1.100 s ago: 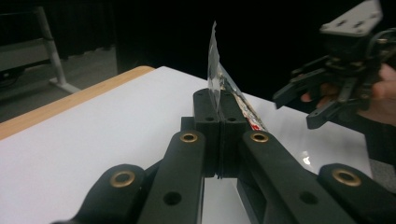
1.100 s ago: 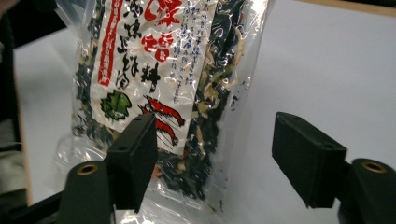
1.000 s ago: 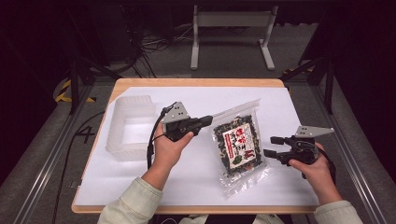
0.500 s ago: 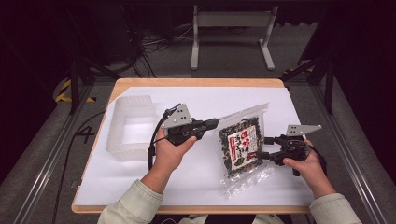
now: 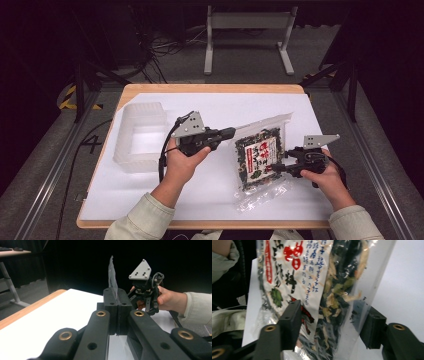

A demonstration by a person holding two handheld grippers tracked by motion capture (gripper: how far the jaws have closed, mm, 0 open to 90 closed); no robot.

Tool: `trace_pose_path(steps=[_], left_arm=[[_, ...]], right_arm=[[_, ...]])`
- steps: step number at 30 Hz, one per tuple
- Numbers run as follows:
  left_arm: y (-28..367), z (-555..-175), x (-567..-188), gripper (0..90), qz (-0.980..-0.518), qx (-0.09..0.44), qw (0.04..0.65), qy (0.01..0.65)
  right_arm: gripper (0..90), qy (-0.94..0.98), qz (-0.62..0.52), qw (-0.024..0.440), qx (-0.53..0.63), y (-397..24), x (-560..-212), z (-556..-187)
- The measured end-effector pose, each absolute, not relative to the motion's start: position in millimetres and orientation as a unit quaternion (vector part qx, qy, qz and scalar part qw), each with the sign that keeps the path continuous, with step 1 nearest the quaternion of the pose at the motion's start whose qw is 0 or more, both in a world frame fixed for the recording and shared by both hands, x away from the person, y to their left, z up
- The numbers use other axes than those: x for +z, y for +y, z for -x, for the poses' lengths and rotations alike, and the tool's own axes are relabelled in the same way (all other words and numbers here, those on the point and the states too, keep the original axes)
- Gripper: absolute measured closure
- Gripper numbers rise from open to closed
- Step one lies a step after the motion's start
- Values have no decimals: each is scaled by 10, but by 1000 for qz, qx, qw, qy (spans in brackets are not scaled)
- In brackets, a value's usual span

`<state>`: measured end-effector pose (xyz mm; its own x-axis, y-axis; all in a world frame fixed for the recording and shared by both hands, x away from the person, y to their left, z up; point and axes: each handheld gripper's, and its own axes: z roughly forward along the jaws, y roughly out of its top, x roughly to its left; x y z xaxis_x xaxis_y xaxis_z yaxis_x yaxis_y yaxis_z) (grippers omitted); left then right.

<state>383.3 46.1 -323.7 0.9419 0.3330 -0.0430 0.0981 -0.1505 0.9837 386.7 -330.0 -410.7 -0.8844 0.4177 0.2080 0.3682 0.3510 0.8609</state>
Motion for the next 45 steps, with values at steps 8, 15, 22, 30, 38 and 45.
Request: trace_pose_path(steps=[8, 15, 22, 30, 38, 45], left_arm=[[521, -3811, -3166, 893, -741, 100, 648, 143], [564, -3799, -3135, 889, -736, 105, 653, 144], [613, -3801, -3114, 739, -729, 100, 662, 146], [578, -3865, -3175, 266, -744, 70, 648, 148], [548, -3880, -3278, 262, -777, 23, 616, 129], [580, -3864, -3325, 405, -779, -1, 616, 116]], right_arm=[[693, 832, -192, 15, 521, -3315, -4016, -3756], [775, 840, -155, -4, 521, -3270, -3978, -3696], [789, 841, -131, 2, 525, -3260, -3872, -3647], [792, 838, -116, 22, 533, -3239, -3779, -3658], [791, 837, -92, 21, 538, -3129, -3638, -3732], [791, 834, -72, 12, 547, -2948, -3582, -3815]])
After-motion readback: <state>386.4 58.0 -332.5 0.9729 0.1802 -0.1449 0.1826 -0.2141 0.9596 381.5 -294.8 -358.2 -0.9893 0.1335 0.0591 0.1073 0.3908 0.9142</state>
